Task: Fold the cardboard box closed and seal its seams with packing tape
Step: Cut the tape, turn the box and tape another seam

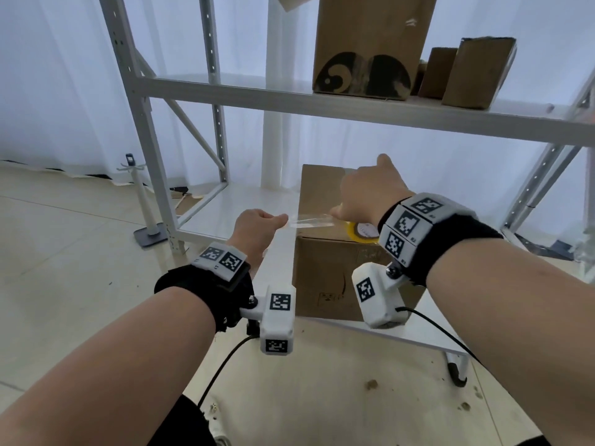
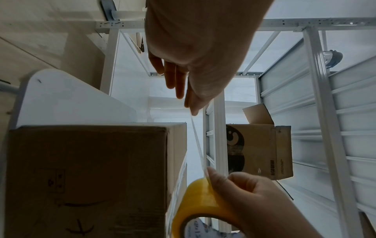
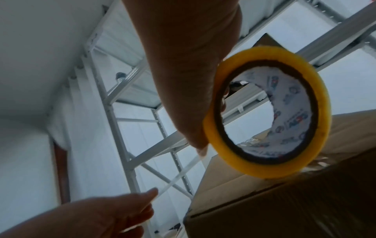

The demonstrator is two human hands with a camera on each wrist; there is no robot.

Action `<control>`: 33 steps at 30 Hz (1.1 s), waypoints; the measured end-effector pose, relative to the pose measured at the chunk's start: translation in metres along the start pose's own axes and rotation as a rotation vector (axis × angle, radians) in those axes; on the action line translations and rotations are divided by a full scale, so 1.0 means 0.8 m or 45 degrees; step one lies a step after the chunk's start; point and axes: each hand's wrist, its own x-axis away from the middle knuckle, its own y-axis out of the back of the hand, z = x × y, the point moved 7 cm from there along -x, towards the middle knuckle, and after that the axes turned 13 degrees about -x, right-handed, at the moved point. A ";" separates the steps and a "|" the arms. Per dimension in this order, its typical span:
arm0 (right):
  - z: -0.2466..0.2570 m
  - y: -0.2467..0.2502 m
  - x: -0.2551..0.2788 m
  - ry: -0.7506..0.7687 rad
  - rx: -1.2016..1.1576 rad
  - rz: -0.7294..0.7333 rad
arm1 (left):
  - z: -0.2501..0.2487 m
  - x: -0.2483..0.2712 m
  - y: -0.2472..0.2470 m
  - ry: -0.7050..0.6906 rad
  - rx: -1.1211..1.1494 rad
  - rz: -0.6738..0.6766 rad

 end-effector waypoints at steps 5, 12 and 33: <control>0.034 -0.017 -0.014 0.065 0.122 0.091 | 0.014 -0.021 0.010 -0.067 -0.113 -0.086; 0.037 -0.013 -0.011 0.138 -0.269 0.034 | 0.035 -0.023 0.002 -0.099 -0.120 -0.090; 0.089 -0.028 -0.033 0.243 0.103 0.130 | 0.056 -0.034 0.000 -0.041 -0.118 -0.107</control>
